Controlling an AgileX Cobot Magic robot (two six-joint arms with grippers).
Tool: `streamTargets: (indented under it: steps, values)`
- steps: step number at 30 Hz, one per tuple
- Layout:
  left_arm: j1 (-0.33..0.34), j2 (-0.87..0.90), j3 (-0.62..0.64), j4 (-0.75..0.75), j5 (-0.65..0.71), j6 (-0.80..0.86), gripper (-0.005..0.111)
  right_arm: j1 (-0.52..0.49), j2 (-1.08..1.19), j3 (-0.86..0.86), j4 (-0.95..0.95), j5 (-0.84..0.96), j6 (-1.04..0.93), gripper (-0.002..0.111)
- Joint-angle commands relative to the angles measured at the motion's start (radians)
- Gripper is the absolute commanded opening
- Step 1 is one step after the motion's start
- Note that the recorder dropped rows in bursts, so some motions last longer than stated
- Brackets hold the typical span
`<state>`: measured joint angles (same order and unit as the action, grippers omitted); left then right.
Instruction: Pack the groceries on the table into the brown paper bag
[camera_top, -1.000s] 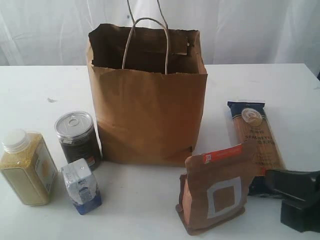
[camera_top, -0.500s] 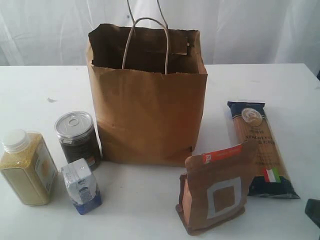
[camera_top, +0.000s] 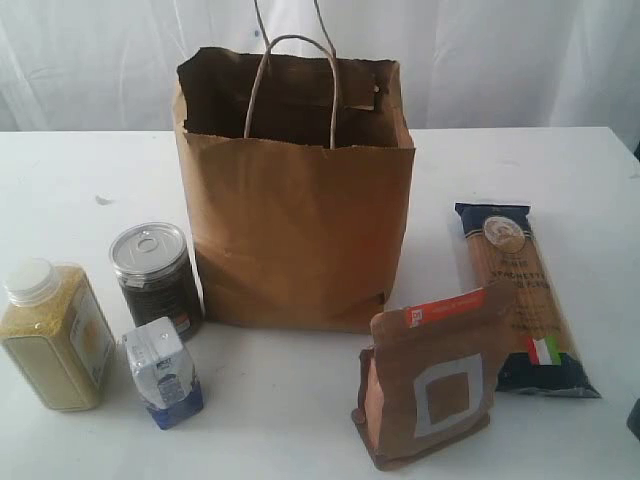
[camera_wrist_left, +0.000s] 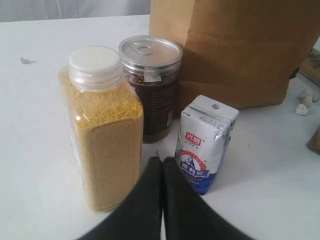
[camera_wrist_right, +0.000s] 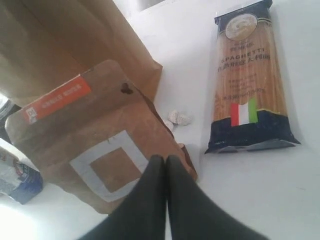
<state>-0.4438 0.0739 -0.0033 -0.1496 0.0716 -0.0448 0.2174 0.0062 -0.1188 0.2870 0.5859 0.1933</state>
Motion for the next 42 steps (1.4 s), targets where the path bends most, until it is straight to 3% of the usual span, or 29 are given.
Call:
streamTargets:
  steps: [1, 5, 13, 22, 28, 42]
  values:
    - [0.003, -0.005, 0.003, -0.005, 0.004, 0.0, 0.0, -0.008, -0.006, 0.002, 0.001, -0.01, -0.003, 0.0]
    - [0.003, -0.005, 0.003, -0.005, 0.004, 0.0, 0.0, -0.008, -0.006, 0.002, -0.017, -0.041, -0.005, 0.0]
    - [0.003, -0.005, 0.003, -0.005, 0.004, 0.0, 0.0, -0.008, -0.006, 0.002, -0.038, -0.401, -0.072, 0.0]
    - [0.003, -0.005, 0.003, -0.005, 0.004, 0.0, 0.0, -0.008, -0.006, 0.013, -0.287, -0.401, -0.151, 0.0]
    - [0.003, -0.005, 0.003, -0.005, 0.004, 0.0, 0.0, -0.008, -0.006, 0.119, -0.287, -0.409, -0.152, 0.0]
    - [0.003, -0.005, 0.003, -0.005, 0.004, 0.0, 0.0, -0.008, -0.006, 0.119, -0.287, -0.409, -0.152, 0.0]
